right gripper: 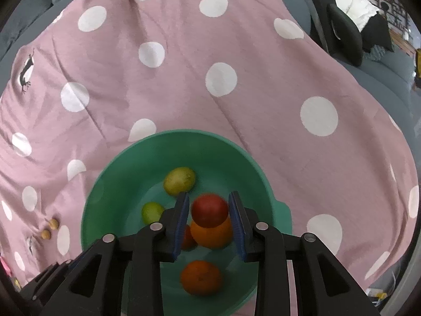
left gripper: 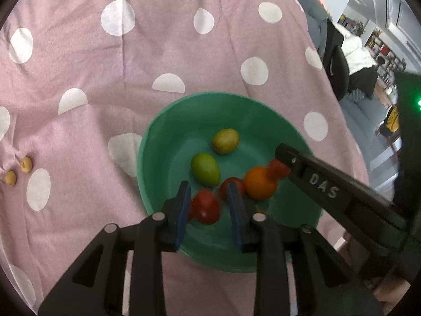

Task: Organize fruits
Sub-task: 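Open both grippers to drop the cherry tomatoes into the bowl, then close the left gripper on a small tan fruit while the right grasps the other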

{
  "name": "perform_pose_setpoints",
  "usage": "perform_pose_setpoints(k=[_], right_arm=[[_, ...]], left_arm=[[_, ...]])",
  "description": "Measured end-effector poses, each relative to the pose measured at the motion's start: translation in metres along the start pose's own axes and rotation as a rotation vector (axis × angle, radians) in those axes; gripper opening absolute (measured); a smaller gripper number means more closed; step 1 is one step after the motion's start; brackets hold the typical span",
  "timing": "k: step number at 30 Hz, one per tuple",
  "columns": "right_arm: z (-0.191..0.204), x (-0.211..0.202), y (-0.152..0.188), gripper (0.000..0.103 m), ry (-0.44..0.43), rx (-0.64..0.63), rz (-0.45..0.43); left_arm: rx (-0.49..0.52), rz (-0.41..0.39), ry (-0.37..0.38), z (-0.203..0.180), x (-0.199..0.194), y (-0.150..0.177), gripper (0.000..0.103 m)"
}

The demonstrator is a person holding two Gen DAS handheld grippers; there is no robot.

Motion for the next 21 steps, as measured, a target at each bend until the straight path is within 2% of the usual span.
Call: perform_pose_setpoints(k=[1, 2, 3, 4, 7, 11, 13, 18, 21], right_arm=[[-0.001, 0.001, 0.0, 0.038, 0.004, 0.006, 0.005], [-0.002, 0.002, 0.0, 0.048, 0.007, 0.012, 0.011], [-0.002, 0.002, 0.0, 0.054, 0.008, 0.013, 0.013], [-0.002, 0.002, 0.0, 0.054, 0.003, 0.016, 0.013], [0.0, 0.0, 0.0, 0.054, -0.016, 0.01, 0.008], [0.012, -0.004, -0.001, 0.054, -0.064, -0.012, -0.007], [0.027, -0.005, -0.001, 0.054, -0.108, -0.034, -0.013], [0.086, 0.002, 0.001, 0.054, -0.24, -0.126, 0.017], [0.141, 0.014, 0.003, 0.054, -0.333, -0.207, 0.06]], left_arm=[[-0.01, -0.01, 0.006, 0.002, -0.004, -0.001, 0.043], [-0.022, -0.03, 0.006, 0.006, -0.009, -0.001, 0.057], [-0.021, -0.043, -0.011, 0.008, -0.013, -0.001, 0.06], [-0.016, -0.054, -0.031, 0.011, -0.016, -0.002, 0.062], [-0.032, -0.067, -0.097, 0.028, -0.027, -0.001, 0.065], [-0.133, -0.088, -0.173, 0.077, -0.046, 0.0, 0.066], [-0.22, -0.107, -0.224, 0.112, -0.058, 0.002, 0.066], [-0.431, -0.126, -0.348, 0.199, -0.086, 0.011, 0.064], [-0.53, -0.149, -0.37, 0.239, -0.101, 0.013, 0.064]])
Point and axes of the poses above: each gripper's, at about its wrist camera, not at the fingertips, and x roughly the way its jaws point, z to its left, y to its underside, the point moved 1 cm from there along x, roughly the way its jaws point, and after that the axes turned 2 degrees about -y, right-handed, at the moved point
